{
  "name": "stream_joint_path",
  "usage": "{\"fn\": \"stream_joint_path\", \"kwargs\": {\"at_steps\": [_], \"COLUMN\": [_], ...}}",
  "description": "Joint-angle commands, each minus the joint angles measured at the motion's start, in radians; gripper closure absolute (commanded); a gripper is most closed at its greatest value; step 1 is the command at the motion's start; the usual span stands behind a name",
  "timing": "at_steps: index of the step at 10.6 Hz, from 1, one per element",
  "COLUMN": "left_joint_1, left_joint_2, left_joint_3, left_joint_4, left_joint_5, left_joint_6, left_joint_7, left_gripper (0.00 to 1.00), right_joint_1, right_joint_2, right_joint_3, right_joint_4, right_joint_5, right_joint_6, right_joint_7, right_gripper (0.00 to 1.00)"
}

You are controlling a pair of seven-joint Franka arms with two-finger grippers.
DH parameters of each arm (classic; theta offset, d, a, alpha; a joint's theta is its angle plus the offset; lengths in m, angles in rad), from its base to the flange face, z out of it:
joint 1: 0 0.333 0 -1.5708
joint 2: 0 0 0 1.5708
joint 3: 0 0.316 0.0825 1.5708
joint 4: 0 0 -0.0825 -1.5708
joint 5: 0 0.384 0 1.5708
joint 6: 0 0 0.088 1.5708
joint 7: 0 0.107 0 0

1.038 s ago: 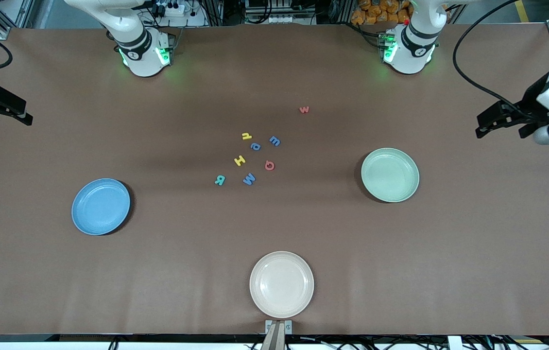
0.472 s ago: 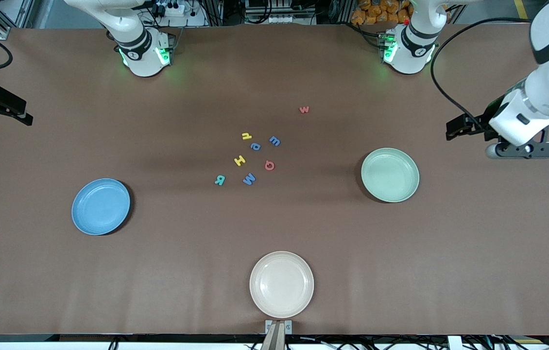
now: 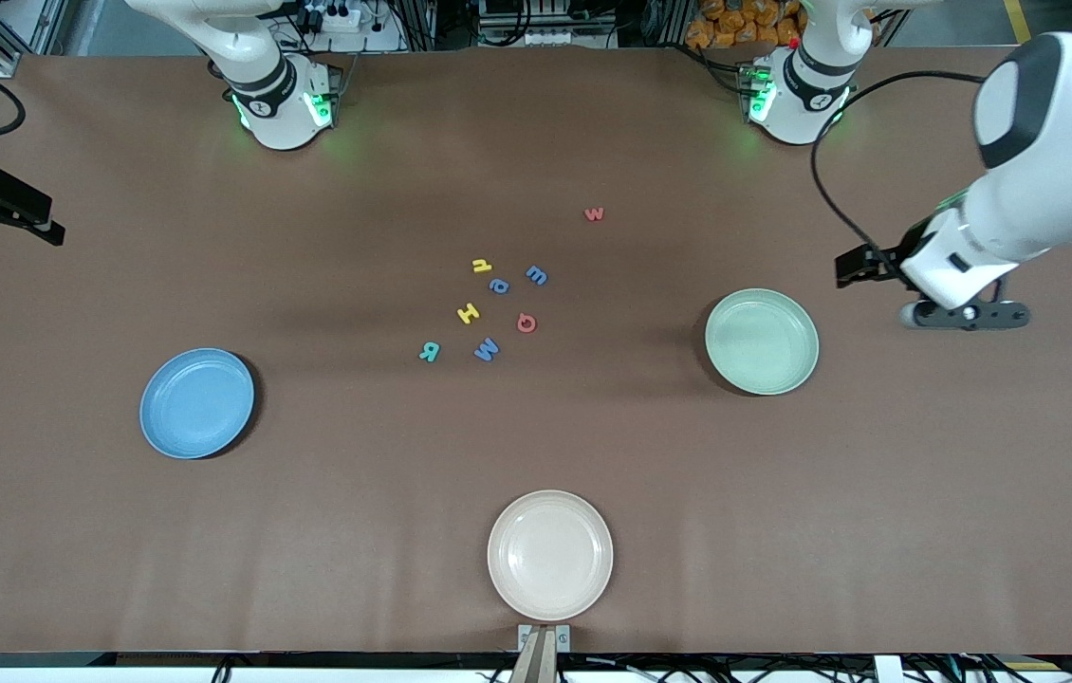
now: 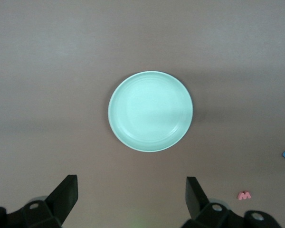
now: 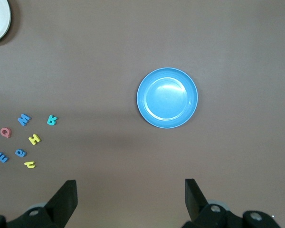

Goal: Sort uppercase to blue plate, lowercase to green plate
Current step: 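Move the left gripper toward the letters while the right gripper nears the blue plate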

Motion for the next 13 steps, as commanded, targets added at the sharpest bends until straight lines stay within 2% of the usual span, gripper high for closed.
{"fn": "stream_joint_path", "kwargs": {"at_steps": [1, 4, 6, 9, 13], "left_joint_1": [-0.016, -0.096, -0.094, -0.100, -0.123], "left_joint_2": [0.043, 0.043, 0.043, 0.075, 0.113], "left_joint_3": [-0.051, -0.065, -0.158, -0.271, -0.272], "left_joint_4": [0.003, 0.037, 0.079, 0.090, 0.090], "left_joint_5": [-0.059, -0.066, -0.060, -0.054, -0.057], "left_joint_6": [0.062, 0.070, 0.070, 0.082, 0.116], "left_joint_7": [-0.068, -0.188, -0.281, -0.401, -0.506], "left_gripper": [0.00, 0.00, 0.00, 0.00, 0.00], "right_joint_1": [-0.005, 0.019, 0.035, 0.039, 0.074], "right_joint_2": [0.014, 0.084, 0.107, 0.152, 0.201], "right_joint_3": [0.007, 0.008, 0.008, 0.008, 0.010], "right_joint_4": [0.016, 0.017, 0.016, 0.016, 0.007], "right_joint_5": [0.015, 0.005, 0.001, -0.002, 0.013], "right_joint_6": [-0.008, 0.006, 0.076, 0.087, 0.107], "right_joint_7": [-0.004, 0.002, 0.004, 0.004, 0.007], "right_gripper": [0.00, 0.00, 0.00, 0.00, 0.00]}}
